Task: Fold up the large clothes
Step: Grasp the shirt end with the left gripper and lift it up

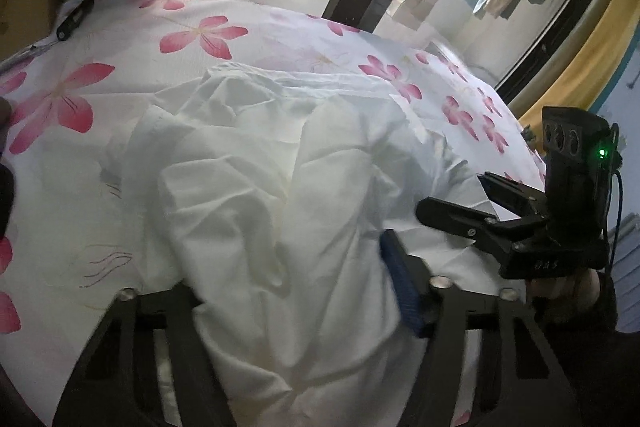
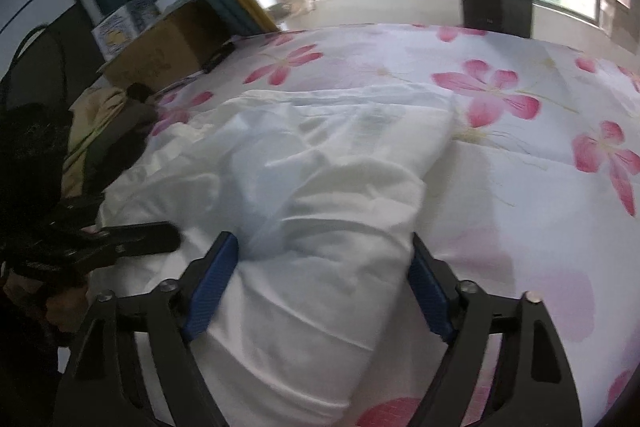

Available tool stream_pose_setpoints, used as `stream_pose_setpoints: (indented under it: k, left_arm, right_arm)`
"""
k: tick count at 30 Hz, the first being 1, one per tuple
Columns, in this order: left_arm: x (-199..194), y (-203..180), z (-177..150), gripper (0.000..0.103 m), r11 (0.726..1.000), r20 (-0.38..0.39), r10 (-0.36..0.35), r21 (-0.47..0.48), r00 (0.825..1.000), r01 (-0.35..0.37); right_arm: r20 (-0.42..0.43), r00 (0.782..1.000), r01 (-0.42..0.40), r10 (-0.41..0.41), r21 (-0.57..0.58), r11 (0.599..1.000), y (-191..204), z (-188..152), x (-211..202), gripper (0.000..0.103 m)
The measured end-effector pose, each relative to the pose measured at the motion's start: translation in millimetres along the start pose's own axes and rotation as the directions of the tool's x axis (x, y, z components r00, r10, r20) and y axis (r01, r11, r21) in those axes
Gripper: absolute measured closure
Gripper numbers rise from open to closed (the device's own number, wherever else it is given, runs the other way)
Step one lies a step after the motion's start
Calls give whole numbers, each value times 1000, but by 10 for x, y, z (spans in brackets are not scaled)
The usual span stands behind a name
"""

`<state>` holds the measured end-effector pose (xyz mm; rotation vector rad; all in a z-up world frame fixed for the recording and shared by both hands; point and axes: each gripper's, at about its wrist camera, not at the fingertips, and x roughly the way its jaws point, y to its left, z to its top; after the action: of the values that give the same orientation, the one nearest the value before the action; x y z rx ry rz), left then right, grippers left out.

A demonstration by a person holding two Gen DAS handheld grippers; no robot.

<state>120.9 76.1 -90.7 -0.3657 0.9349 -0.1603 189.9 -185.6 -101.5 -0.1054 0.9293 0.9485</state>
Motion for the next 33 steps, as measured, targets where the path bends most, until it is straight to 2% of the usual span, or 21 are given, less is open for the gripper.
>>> stream_pose_setpoints:
  k: [2,5,7,10,13,23,33]
  left_arm:
    - [9,9,0,59,1000,-7,-11,-9,1000,11]
    - [-9,-6,-13,67,1000,7,4,-13,1000,-4]
    - [-29,-36,-26,71,1000,17,16,-13,1000,-15]
    - [-66,-52,-25,75,1000,31,18,-19,999,-17]
    - [-117,-81,-31,76,1000,49,24,-9,999,-24]
    - [-393,-164,-32,79,999,144,17,42,989,-23]
    - [-749,-72,-13,79,999,247,1,50,969,-13]
  right_arm:
    - [4,1000,-12,12,1,1000,34,-8,5,35]
    - [9,999,-36,36,7,999,51,-10,-5,53]
    - [21,999,-42,42,8,999,74,-12,-23,65]
    - [40,999,-23,24,-38,999,194,14,-85,74]
    - [67,998,-17,22,-72,997,313,71,-155,79]
    - [160,987,8,20,-170,985,645,205,-465,82]
    - [216,976,38,19,-256,966,995,359,-619,83]
